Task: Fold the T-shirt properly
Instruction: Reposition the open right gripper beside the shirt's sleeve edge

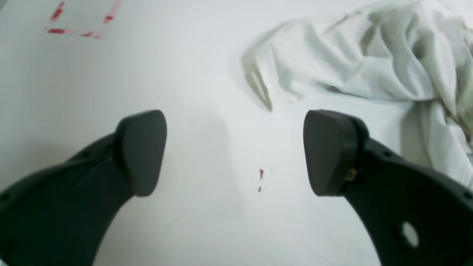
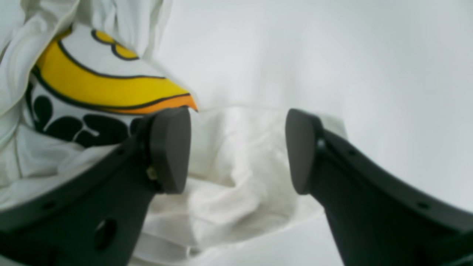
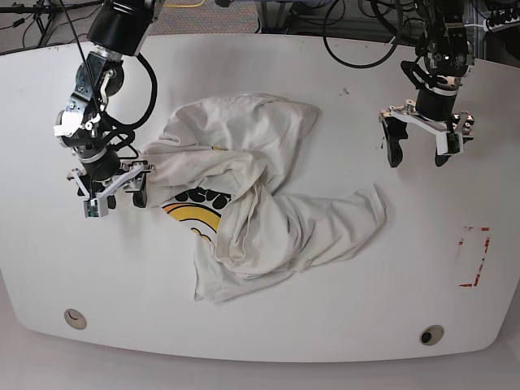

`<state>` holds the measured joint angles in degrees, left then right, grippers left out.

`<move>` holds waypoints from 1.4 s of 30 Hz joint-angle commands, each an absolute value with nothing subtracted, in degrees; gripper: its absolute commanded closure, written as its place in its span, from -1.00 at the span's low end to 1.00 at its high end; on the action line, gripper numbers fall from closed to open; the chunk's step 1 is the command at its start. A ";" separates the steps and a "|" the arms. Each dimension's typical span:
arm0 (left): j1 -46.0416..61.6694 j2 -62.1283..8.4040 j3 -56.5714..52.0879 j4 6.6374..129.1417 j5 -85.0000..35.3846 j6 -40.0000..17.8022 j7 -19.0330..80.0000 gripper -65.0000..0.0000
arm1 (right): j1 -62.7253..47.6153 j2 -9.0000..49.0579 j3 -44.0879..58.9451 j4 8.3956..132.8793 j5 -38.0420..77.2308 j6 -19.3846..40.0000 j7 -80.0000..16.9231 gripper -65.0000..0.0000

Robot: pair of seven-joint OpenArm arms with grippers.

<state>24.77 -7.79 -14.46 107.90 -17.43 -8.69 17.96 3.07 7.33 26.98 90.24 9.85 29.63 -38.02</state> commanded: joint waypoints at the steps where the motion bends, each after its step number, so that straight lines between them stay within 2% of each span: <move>1: 24.58 -7.99 -14.55 108.91 -17.70 -8.79 16.16 -0.68 | 6.83 7.78 26.55 88.60 10.29 29.38 -37.68 -0.18; 14: 24.23 -8.01 -14.68 109.33 -17.73 -8.33 15.70 -0.69 | 7.97 7.46 25.42 79.12 10.20 29.21 -34.00 -0.19; 26: 23.76 -7.57 -14.22 109.52 -17.80 -8.47 15.41 -0.70 | 3.06 6.68 25.23 82.96 10.17 30.80 -33.86 -0.18; 36: 23.87 -7.90 -15.19 110.33 -17.66 -8.29 15.01 -0.70 | 5.80 6.29 25.32 82.87 10.03 34.58 -35.52 -0.19; 40: 23.73 -7.88 -15.61 110.36 -17.76 -8.34 15.10 -0.70 | 5.85 6.15 25.34 82.80 9.98 35.29 -35.67 -0.13; 42: 23.42 -7.77 -15.28 109.78 -17.98 -8.49 14.86 -0.71 | 5.57 5.95 25.36 82.39 9.96 35.89 -36.57 -0.02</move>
